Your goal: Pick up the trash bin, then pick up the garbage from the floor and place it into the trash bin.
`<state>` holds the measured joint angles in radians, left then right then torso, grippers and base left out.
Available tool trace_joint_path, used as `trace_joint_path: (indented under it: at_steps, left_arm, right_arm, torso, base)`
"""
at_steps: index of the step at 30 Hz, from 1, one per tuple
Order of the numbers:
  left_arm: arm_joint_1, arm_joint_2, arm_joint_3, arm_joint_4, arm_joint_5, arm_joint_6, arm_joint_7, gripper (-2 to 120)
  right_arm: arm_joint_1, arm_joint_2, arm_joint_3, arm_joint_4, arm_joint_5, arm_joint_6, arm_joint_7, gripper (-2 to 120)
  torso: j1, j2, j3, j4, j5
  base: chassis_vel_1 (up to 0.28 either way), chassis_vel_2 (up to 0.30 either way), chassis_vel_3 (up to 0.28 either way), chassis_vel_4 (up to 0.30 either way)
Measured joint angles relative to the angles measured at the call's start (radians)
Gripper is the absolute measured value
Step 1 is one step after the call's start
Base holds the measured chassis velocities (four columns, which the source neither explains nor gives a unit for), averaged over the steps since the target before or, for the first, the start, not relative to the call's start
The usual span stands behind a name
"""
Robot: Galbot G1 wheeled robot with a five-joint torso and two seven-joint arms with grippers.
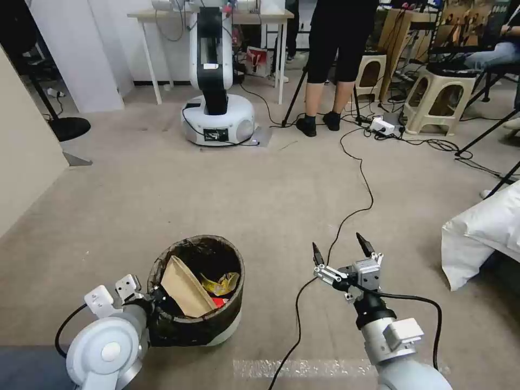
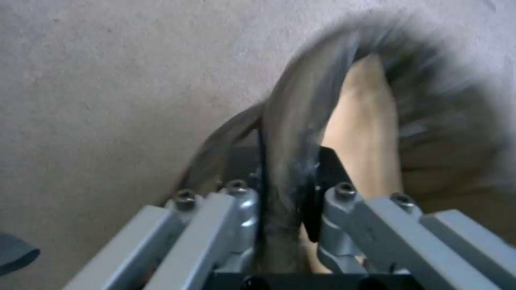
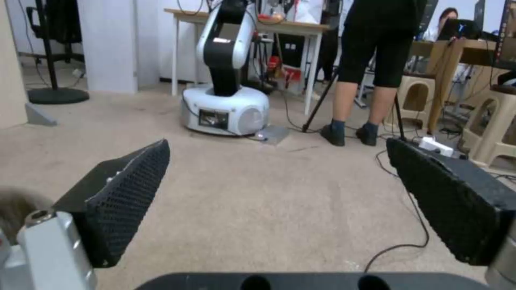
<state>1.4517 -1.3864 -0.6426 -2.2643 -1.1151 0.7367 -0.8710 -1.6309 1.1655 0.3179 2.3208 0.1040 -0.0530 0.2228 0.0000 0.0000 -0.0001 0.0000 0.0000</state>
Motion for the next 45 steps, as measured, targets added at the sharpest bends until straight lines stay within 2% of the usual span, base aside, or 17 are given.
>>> trace_joint_path:
  at_steps: [1, 12, 14, 16, 18, 21, 28, 30, 31, 33, 35, 36, 37, 40, 41, 42, 45]
  left_arm:
    - [0.000, 0.000, 0.000, 0.000, 0.000, 0.000, 0.000, 21]
    - [-0.001, -0.001, -0.001, -0.014, 0.005, 0.000, -0.005, 63]
    - [-0.001, -0.001, -0.001, -0.016, 0.005, 0.000, -0.005, 66]
    - [0.002, -0.001, -0.003, -0.021, 0.007, 0.000, -0.005, 78]
    - [0.003, -0.001, -0.003, -0.021, 0.008, 0.000, -0.005, 81]
    - [0.009, 0.002, -0.005, -0.029, 0.014, 0.000, -0.005, 96]
    - [0.019, 0.008, -0.012, -0.057, 0.033, -0.009, 0.013, 100]
    - [0.032, 0.010, -0.016, -0.075, 0.067, -0.042, 0.053, 100]
    - [0.048, 0.011, -0.021, -0.092, 0.115, -0.079, 0.108, 100]
    - [0.054, 0.011, -0.021, -0.096, 0.133, -0.089, 0.125, 100]
    - [0.114, 0.009, -0.025, -0.116, 0.299, -0.211, 0.286, 100]
    - [0.135, 0.008, -0.026, -0.118, 0.359, -0.262, 0.336, 100]
    - [0.135, 0.008, -0.026, -0.118, 0.359, -0.262, 0.336, 100]
    - [0.218, 0.001, -0.035, -0.107, 0.579, -0.506, 0.518, 100]
    - [0.237, 0.001, -0.038, -0.099, 0.629, -0.575, 0.561, 100]
    - [0.237, 0.001, -0.038, -0.099, 0.629, -0.575, 0.561, 100]
    - [0.279, 0.001, -0.043, -0.076, 0.715, -0.738, 0.658, 100]
  right_arm:
    - [0.000, 0.000, 0.000, 0.000, 0.000, 0.000, 0.000, 100]
    - [0.002, -0.003, -0.001, 0.000, 0.001, -0.001, 0.000, 100]
    - [0.002, -0.003, -0.001, 0.000, 0.001, -0.002, 0.000, 100]
    - [0.007, -0.004, -0.004, 0.000, 0.003, -0.004, 0.000, 100]
    - [0.008, -0.004, -0.004, 0.000, 0.003, -0.005, 0.000, 100]
    - [0.015, -0.005, -0.009, 0.000, 0.006, -0.008, 0.000, 100]
    - [0.018, -0.007, -0.015, 0.000, 0.007, -0.010, 0.001, 100]
    - [0.019, -0.007, -0.015, 0.001, 0.009, -0.011, 0.002, 100]
    - [0.021, -0.008, -0.015, 0.002, 0.011, -0.011, 0.002, 100]
    - [0.022, -0.008, -0.015, 0.002, 0.011, -0.011, 0.002, 100]
    - [0.026, -0.010, -0.014, 0.003, 0.016, -0.013, 0.002, 100]
    - [0.027, -0.011, -0.013, 0.003, 0.017, -0.014, 0.002, 100]
    - [0.027, -0.011, -0.013, 0.003, 0.017, -0.014, 0.002, 100]
    - [0.024, -0.008, -0.002, 0.009, 0.018, -0.021, 0.002, 100]
    - [0.014, -0.002, 0.008, 0.013, 0.014, -0.021, 0.001, 100]
    - [0.014, -0.002, 0.008, 0.013, 0.014, -0.021, 0.001, 100]
    - [-0.027, 0.026, 0.042, 0.029, -0.005, -0.021, -0.003, 100]
  torso:
    - [0.000, 0.000, 0.000, 0.0000, 0.0000]
    - [0.000, 0.000, 0.000, 0.0000, 0.0000]
    - [0.000, 0.000, 0.000, 0.0000, 0.0000]
    - [0.000, 0.000, 0.000, 0.0000, 0.0000]
    - [0.000, 0.000, 0.000, 0.0000, 0.0000]
    - [0.000, 0.000, 0.000, 0.0000, 0.0000]
    - [0.000, 0.000, 0.000, 0.0000, 0.0000]
    - [0.000, 0.000, 0.000, -0.0001, 0.0000]
    - [0.000, 0.000, 0.000, 0.0000, 0.0000]
    - [0.000, 0.000, 0.000, -0.0001, 0.0000]
    - [0.000, 0.000, 0.000, 0.0000, 0.0000]
    - [0.000, 0.000, 0.000, 0.0000, 0.0000]
    - [0.000, 0.000, 0.000, 0.0000, 0.0000]
    - [0.000, 0.000, 0.000, 0.0003, 0.0001]
    - [0.000, 0.000, 0.000, 0.0004, 0.0000]
    - [0.000, 0.000, 0.000, 0.0004, 0.0000]
    - [0.000, 0.000, 0.000, -0.0001, 0.0000]
  base:
    - [0.000, 0.000, 0.000, 0.000]
    - [0.000, 0.000, 0.000, 0.000]
    - [0.000, 0.000, 0.000, 0.000]
    - [0.000, 0.000, 0.000, 0.000]
    - [0.000, 0.000, 0.000, 0.000]
    - [0.000, 0.000, 0.000, 0.000]
    - [0.000, 0.000, 0.000, 0.000]
    - [0.000, 0.000, 0.000, 0.000]
    - [0.000, 0.000, 0.000, 0.000]
    - [0.000, 0.000, 0.000, 0.000]
    - [0.000, 0.000, 0.000, 0.000]
    - [0.000, 0.000, 0.000, 0.000]
    - [0.000, 0.000, 0.000, 0.000]
    - [0.000, 0.000, 0.000, 0.000]
    - [0.000, 0.000, 0.000, 0.000]
    - [0.000, 0.000, 0.000, 0.000]
    - [0.000, 0.000, 0.000, 0.000]
